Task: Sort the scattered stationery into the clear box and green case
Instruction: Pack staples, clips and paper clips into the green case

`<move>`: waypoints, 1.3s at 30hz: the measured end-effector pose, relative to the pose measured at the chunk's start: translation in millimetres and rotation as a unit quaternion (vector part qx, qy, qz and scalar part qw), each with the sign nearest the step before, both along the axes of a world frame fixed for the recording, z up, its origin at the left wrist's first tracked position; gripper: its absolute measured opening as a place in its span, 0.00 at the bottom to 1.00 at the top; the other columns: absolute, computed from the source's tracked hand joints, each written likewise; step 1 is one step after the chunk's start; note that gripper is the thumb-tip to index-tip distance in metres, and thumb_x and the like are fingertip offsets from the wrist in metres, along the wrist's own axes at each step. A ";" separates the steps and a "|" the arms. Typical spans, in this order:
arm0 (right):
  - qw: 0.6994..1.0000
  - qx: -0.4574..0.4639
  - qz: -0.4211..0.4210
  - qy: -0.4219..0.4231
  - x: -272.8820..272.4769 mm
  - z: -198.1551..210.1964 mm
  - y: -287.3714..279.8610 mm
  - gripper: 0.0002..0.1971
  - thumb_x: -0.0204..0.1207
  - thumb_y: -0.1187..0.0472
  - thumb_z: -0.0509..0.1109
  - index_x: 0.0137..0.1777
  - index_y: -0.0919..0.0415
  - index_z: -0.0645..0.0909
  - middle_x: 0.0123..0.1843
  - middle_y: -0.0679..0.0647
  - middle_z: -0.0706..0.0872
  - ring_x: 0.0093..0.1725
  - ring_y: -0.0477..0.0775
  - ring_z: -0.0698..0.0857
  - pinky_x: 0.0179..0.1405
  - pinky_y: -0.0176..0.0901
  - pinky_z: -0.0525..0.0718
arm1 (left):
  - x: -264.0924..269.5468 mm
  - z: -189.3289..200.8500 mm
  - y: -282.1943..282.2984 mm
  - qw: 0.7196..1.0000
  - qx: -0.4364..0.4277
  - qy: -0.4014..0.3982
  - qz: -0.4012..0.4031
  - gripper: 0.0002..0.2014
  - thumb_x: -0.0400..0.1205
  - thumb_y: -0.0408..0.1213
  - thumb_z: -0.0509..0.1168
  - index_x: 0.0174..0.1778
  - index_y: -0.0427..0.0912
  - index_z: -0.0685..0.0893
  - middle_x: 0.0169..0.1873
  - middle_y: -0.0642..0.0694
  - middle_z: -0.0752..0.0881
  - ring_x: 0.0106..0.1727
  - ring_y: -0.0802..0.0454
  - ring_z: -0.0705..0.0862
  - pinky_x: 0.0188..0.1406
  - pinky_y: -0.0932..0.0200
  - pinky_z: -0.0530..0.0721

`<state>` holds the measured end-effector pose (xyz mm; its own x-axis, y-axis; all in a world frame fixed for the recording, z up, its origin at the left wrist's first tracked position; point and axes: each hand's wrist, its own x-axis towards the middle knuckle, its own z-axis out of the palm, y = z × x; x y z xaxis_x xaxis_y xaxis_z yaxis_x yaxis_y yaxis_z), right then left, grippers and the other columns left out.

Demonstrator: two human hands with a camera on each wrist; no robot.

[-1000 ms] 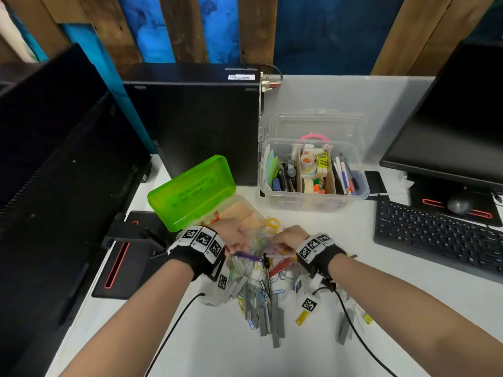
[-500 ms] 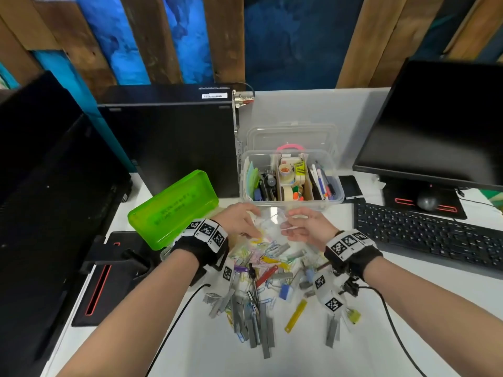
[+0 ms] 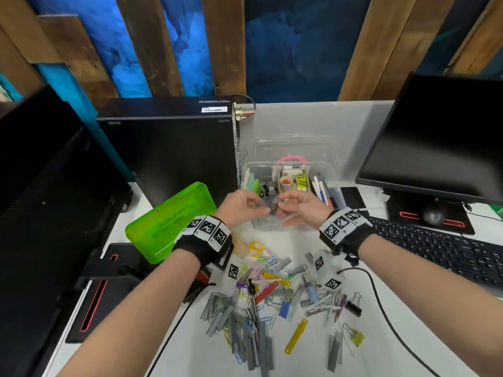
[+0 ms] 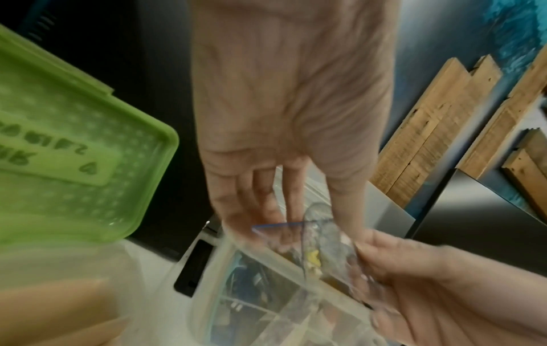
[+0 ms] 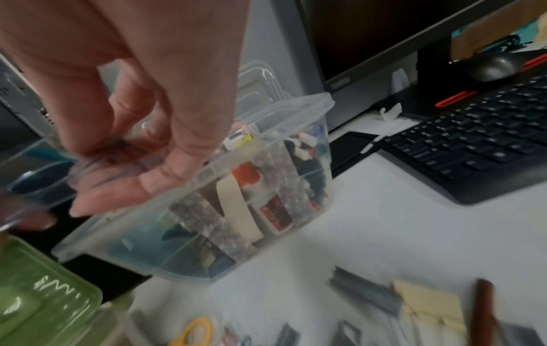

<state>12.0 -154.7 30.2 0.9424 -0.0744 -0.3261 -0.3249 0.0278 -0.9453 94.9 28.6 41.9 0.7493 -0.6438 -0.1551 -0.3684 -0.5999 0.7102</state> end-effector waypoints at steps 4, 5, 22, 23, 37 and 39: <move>0.999 -0.023 -0.030 -0.017 30.7 11.0 0.2 0.04 0.78 0.69 0.68 0.50 0.61 0.80 0.42 0.60 0.84 0.39 0.54 0.85 0.34 0.41 0.89 | 14.9 8.9 -13.7 0.997 -0.005 -0.022 0.067 0.06 0.74 0.40 0.75 0.43 0.42 0.89 0.34 0.51 0.85 0.36 0.58 0.81 0.41 0.66 0.79; 0.997 -0.056 -0.040 -0.025 39.9 11.8 -2.2 0.06 0.79 0.67 0.69 0.54 0.61 0.80 0.46 0.60 0.83 0.44 0.54 0.84 0.35 0.39 0.89 | 20.5 11.4 -16.6 0.994 -0.001 -0.032 0.102 0.06 0.74 0.40 0.75 0.43 0.44 0.89 0.36 0.48 0.86 0.39 0.54 0.83 0.43 0.61 0.81; 0.607 -0.708 0.361 0.014 115.4 -21.0 3.3 0.26 0.79 0.63 0.59 0.74 0.41 0.70 0.73 0.53 0.69 0.74 0.62 0.66 0.74 0.79 0.49 | 32.4 5.6 -55.9 0.955 0.137 -0.070 0.255 0.12 0.81 0.39 0.64 0.55 0.35 0.84 0.54 0.34 0.85 0.57 0.34 0.84 0.52 0.47 0.84; 0.596 -0.712 0.371 0.020 117.3 -21.7 4.9 0.25 0.80 0.61 0.59 0.75 0.41 0.69 0.74 0.53 0.67 0.74 0.63 0.65 0.74 0.80 0.50 | 33.8 5.0 -55.2 0.954 0.141 -0.071 0.255 0.12 0.81 0.38 0.64 0.55 0.35 0.84 0.54 0.34 0.85 0.56 0.33 0.84 0.52 0.47 0.84; 0.550 -0.736 0.395 0.016 120.1 -21.7 0.9 0.20 0.86 0.47 0.50 0.76 0.43 0.67 0.77 0.54 0.67 0.74 0.62 0.65 0.75 0.65 0.56 | 40.4 2.1 -64.3 0.948 0.179 -0.066 0.254 0.12 0.79 0.36 0.67 0.55 0.34 0.81 0.55 0.35 0.84 0.58 0.35 0.83 0.52 0.47 0.84; 0.558 -0.730 0.394 0.017 119.5 -21.8 -0.9 0.20 0.85 0.46 0.49 0.75 0.41 0.68 0.76 0.53 0.67 0.74 0.61 0.65 0.74 0.68 0.56 | 42.6 1.6 -66.5 0.948 0.188 -0.068 0.249 0.12 0.80 0.36 0.67 0.56 0.34 0.81 0.56 0.35 0.84 0.58 0.36 0.83 0.52 0.47 0.84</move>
